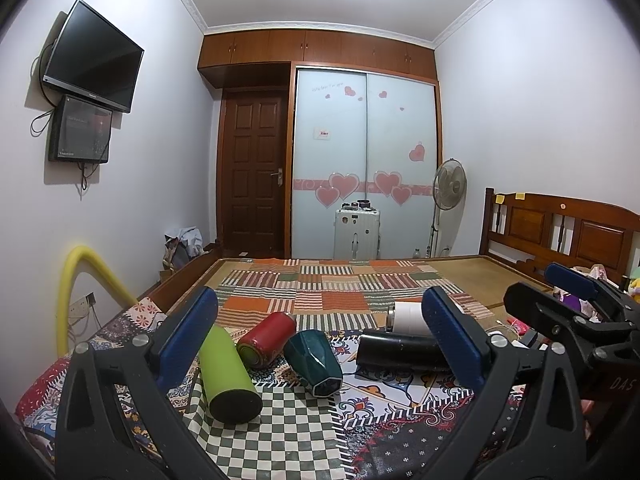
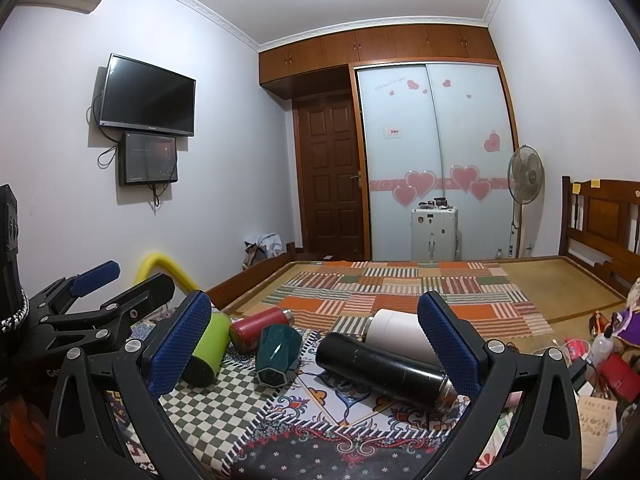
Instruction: Flip cup upright
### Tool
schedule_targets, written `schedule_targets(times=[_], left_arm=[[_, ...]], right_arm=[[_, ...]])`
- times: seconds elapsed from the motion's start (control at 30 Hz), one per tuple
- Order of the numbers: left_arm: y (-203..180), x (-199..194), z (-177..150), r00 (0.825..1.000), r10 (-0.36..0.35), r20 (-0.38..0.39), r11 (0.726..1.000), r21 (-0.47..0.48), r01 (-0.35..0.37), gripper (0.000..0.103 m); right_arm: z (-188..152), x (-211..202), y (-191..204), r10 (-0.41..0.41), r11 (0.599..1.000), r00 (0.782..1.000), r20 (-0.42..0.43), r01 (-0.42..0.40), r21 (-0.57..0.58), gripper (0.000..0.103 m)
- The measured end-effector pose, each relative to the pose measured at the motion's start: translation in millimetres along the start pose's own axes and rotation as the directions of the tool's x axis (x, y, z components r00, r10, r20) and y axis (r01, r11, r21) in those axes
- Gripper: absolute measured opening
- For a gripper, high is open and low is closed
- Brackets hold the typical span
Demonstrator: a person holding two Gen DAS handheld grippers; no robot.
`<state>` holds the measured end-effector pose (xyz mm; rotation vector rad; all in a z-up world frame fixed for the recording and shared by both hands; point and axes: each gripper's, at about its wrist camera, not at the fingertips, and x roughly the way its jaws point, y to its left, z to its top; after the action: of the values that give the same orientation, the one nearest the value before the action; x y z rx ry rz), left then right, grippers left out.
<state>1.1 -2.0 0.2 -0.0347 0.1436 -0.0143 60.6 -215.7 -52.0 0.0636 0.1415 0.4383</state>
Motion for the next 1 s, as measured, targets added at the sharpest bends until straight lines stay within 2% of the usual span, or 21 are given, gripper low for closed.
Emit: schedule_targets(times=[0.6, 0.83, 1.0], left_arm=[[8, 6, -5, 1.0, 0.011, -0.013, 1.0, -0.012, -0.011, 0.103], [30, 22, -19, 0.997, 0.053, -0.062, 0.998, -0.017, -0.054, 0.103], [50, 34, -32, 0.99, 0.096, -0.104, 0.995, -0.012, -0.098, 0.103]], right_arm=[[1, 7, 4, -0.003, 1.0, 1.0, -0.025, 0.003, -0.016, 0.103], [1, 31, 9, 0.022, 0.998, 0.994, -0.103, -0.027, -0.052, 0.103], [-1, 69, 18, 0.053, 0.993, 0.976, -0.211, -0.073, -0.091, 0.103]])
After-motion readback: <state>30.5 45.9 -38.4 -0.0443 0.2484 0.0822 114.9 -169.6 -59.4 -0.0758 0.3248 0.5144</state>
